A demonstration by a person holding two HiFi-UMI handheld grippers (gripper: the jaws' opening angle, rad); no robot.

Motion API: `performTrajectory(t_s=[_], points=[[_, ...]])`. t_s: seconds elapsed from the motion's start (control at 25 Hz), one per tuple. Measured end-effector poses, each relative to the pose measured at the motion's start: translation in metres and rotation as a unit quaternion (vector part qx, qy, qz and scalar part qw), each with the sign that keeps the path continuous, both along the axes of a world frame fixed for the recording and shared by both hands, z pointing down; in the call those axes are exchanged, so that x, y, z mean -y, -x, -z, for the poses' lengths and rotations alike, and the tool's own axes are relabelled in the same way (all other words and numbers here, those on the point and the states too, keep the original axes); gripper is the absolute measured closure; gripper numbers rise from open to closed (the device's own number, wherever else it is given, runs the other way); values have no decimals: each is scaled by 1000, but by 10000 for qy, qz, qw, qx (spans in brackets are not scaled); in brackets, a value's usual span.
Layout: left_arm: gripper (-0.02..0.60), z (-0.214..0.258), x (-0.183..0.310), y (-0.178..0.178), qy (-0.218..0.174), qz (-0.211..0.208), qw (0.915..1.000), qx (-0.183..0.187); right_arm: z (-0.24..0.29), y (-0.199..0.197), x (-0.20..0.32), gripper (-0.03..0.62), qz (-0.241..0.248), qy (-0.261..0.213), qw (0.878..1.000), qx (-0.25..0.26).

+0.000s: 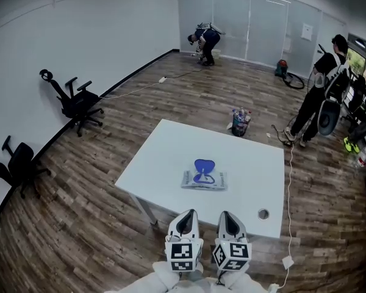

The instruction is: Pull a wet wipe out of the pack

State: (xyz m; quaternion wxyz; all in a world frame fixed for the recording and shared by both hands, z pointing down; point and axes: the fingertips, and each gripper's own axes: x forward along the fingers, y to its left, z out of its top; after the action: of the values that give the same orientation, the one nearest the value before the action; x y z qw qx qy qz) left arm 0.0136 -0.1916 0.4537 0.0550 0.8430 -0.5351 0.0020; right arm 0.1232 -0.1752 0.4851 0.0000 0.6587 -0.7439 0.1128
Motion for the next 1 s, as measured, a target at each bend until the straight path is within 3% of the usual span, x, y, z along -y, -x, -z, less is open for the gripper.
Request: performTrajectory(t_s=[1.0], points=[[581,-3,86,-38,123,93,9998,95,-9,-34,87,585,177,174,9997,57]])
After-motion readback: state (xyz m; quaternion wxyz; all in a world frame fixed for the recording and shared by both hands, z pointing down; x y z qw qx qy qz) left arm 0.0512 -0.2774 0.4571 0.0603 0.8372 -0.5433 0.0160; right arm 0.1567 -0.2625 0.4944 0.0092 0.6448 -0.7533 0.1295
